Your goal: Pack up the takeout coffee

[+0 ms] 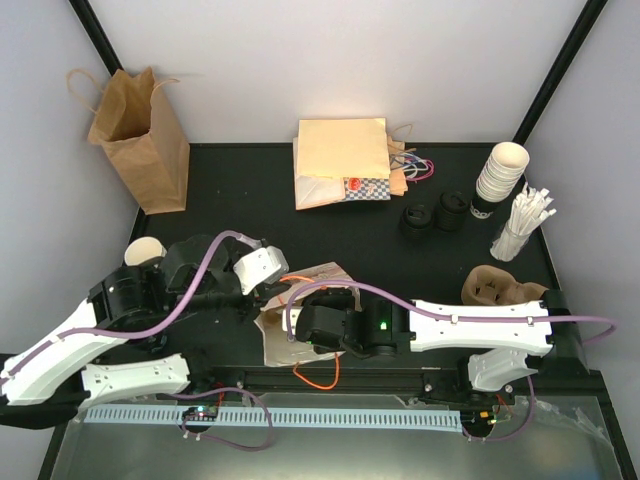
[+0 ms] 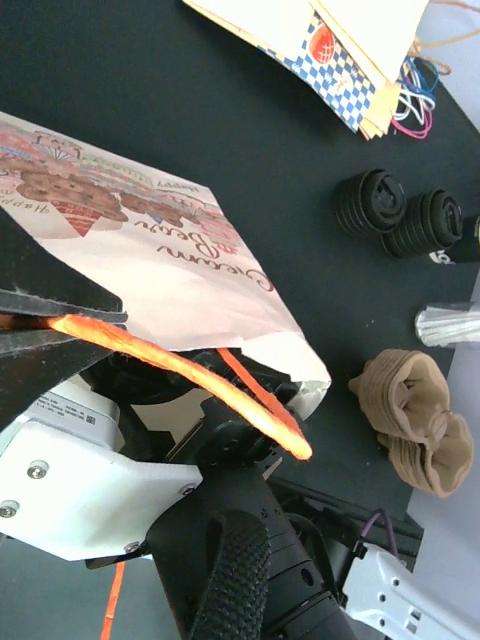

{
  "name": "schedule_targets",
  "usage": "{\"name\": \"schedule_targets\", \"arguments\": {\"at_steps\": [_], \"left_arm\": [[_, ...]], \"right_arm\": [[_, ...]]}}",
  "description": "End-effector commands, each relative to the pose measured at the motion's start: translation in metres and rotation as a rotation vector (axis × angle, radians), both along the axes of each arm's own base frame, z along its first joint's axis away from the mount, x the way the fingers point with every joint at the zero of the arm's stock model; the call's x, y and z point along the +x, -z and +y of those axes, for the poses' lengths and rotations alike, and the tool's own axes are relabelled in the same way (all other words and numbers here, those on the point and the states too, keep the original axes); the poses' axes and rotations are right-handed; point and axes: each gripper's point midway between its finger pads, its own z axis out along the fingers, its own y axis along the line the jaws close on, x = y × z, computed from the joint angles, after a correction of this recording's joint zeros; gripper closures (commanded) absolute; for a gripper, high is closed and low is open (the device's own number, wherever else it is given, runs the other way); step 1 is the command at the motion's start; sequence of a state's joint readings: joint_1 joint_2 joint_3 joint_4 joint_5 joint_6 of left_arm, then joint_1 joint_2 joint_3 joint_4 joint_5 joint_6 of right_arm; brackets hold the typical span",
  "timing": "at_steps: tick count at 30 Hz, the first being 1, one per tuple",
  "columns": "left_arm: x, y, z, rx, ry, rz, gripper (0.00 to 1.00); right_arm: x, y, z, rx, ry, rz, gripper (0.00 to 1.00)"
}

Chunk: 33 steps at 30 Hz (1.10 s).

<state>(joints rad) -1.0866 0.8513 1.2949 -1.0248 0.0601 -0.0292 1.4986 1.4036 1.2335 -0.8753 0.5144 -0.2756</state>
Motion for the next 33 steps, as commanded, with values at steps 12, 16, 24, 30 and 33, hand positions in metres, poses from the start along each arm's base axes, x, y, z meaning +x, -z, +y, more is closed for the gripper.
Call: {"name": "schedule_targets", "arguments": {"at_steps": [12, 16, 24, 30, 33], "left_arm": [[0.012, -0.033, 0.014, -0.123, -0.096, -0.091, 0.98], [0.013, -0.033, 0.012, -0.135, -0.101, -0.093, 0.98], [0.007, -0.034, 0.012, -0.146, -0.066, -0.091, 0.99], [0.004, -0.035, 0.013, -0.155, -0.054, -0.092, 0.98], [0.003, -0.037, 0.015, -0.161, -0.055, -0.098, 0.98]], "right_arm": [[0.008, 0.014, 0.008, -0.081, 0.0, -0.074, 0.52], [0.012, 0.024, 0.011, -0.114, 0.006, -0.1, 0.52], [0.019, 0.04, 0.011, -0.17, 0.015, -0.143, 0.52], [0.018, 0.05, 0.012, -0.18, 0.013, -0.136, 0.52], [0.018, 0.054, 0.012, -0.185, 0.016, -0.132, 0.52]]}}
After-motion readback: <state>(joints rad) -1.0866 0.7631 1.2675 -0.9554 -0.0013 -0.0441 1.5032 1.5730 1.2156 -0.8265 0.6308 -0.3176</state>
